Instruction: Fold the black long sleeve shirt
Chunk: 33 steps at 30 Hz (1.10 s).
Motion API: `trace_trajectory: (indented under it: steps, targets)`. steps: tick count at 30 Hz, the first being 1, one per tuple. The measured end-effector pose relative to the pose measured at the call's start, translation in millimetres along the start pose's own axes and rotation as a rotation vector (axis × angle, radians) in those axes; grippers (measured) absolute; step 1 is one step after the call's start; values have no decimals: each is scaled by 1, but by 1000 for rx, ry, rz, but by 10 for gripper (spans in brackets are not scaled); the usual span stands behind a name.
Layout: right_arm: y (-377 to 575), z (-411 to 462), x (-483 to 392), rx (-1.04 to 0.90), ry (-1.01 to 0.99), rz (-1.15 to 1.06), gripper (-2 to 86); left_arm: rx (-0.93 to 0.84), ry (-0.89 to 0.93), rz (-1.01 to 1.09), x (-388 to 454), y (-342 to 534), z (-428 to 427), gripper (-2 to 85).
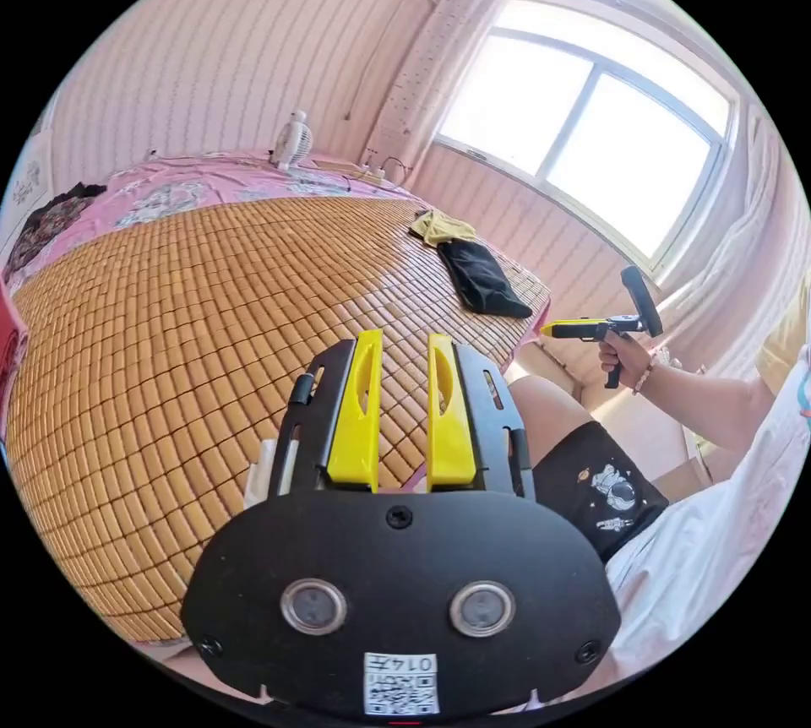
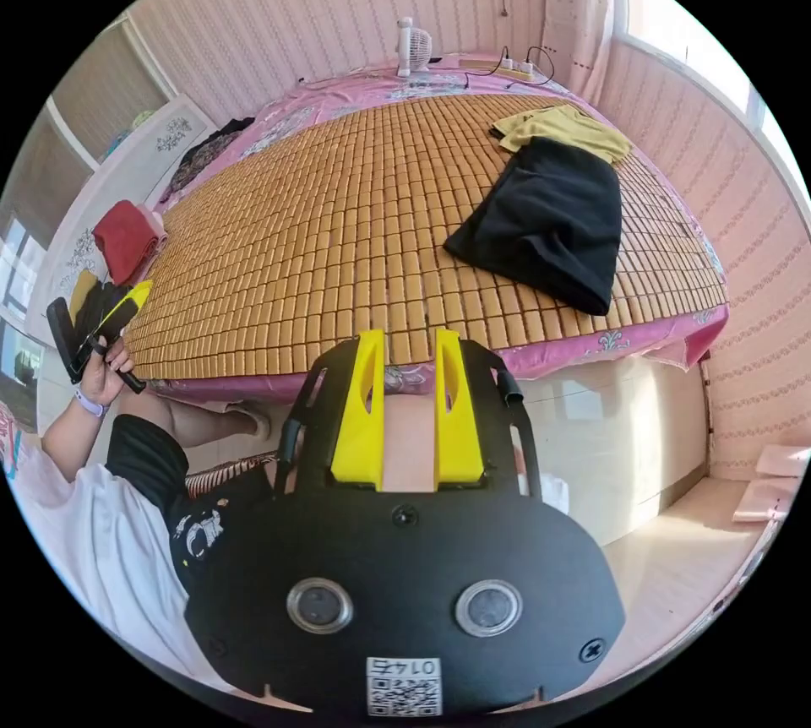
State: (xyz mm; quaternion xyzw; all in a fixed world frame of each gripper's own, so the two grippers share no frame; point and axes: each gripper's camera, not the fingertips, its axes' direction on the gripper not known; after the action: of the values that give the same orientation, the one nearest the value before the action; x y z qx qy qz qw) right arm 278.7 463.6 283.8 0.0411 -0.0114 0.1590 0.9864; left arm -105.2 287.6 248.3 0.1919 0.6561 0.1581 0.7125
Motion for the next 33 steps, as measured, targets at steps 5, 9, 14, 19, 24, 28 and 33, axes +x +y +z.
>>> trace_trajectory:
  steps: [5,9,14,19,24,28,33]
  targets:
    - [23,27,39,57,4,17,98,-154,70,193,62,-52,107,89]
    - [3,51,48,81,3,-31,103,-237,68,268,106,-92,197,89]
    - [-32,110,59,55,-8,-37,103,-279,35,255,137,-127,288,93]
    - [-27,156,92,7,3,68,45,-423,-23,218,150,-143,374,90]
    - [11,129,136,101,-129,130,20,-474,-43,220,165,-152,400,11]
    - [62,75,178,255,-238,222,17,-410,-8,225,163,-160,363,-1]
    - [127,27,200,343,-186,271,15,-284,81,106,122,-133,233,-5]
